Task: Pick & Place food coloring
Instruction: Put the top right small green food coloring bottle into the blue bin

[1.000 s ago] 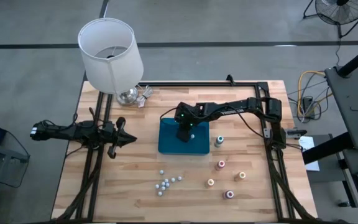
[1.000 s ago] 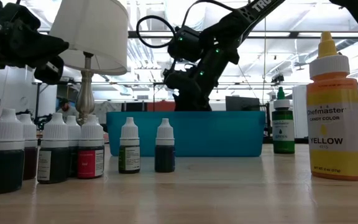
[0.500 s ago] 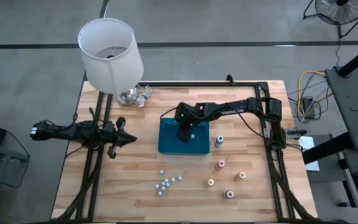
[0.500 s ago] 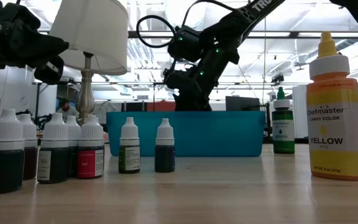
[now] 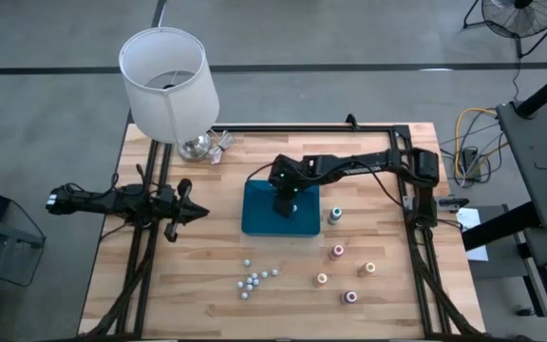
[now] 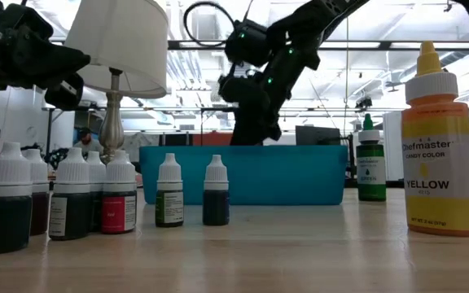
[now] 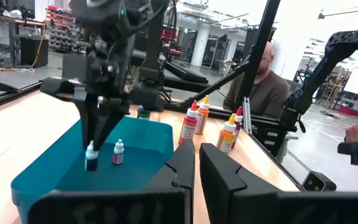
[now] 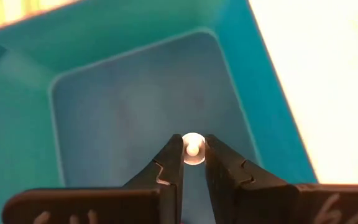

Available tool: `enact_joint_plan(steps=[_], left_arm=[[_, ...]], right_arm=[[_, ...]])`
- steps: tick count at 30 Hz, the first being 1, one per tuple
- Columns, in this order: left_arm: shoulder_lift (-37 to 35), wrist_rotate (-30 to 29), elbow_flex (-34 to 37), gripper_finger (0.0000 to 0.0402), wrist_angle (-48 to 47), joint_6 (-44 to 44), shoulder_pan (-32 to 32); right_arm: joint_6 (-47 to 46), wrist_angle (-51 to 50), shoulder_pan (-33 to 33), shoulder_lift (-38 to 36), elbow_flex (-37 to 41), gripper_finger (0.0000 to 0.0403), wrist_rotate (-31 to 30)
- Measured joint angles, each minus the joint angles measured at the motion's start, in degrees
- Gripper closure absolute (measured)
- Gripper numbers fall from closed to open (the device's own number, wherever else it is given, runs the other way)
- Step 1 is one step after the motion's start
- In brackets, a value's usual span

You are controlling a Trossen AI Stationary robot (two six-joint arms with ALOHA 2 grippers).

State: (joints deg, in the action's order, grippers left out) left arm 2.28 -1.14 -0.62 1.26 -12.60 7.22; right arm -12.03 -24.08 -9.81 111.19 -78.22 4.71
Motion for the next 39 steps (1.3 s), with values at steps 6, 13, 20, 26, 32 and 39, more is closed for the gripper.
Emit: enact_joint_plan(steps=[6,13,20,26,32,39], left_arm=[[0.00,0.01,0.00,0.0402,0.00,-0.02,0.00],[0.00,0.01,0.00,0.0402,0.00,0.00,0.00],[0.00,0.00,0.00,0.0402,0.00,-0.02,0.00],[0.00,0.01,0.00,0.0402,0.00,-0.02,0.01],[0.00,0.01,0.00,0.0402,0.00,-0.02,0.02],[0.00,0.01,0.00,0.0402,0.00,-0.02,0.02]], right_arm=[[-1.32,-1.48,0.59,-1.26,0.22,0.0364,0.11],[-1.52,-1.10,2.71,-1.31,3.04,0.0365,0.18],[-1.51,-0.55,3.30,-1.31,5.26,0.0365,-0.80],[-1.51,-0.34,3.33,-1.31,5.56,0.0365,-1.73],[-1.51,-0.23,3.33,-1.33,6.01,0.0364,-1.90],[-1.51,-0.46,3.33,-1.35,6.52,0.0327,-1.50]])
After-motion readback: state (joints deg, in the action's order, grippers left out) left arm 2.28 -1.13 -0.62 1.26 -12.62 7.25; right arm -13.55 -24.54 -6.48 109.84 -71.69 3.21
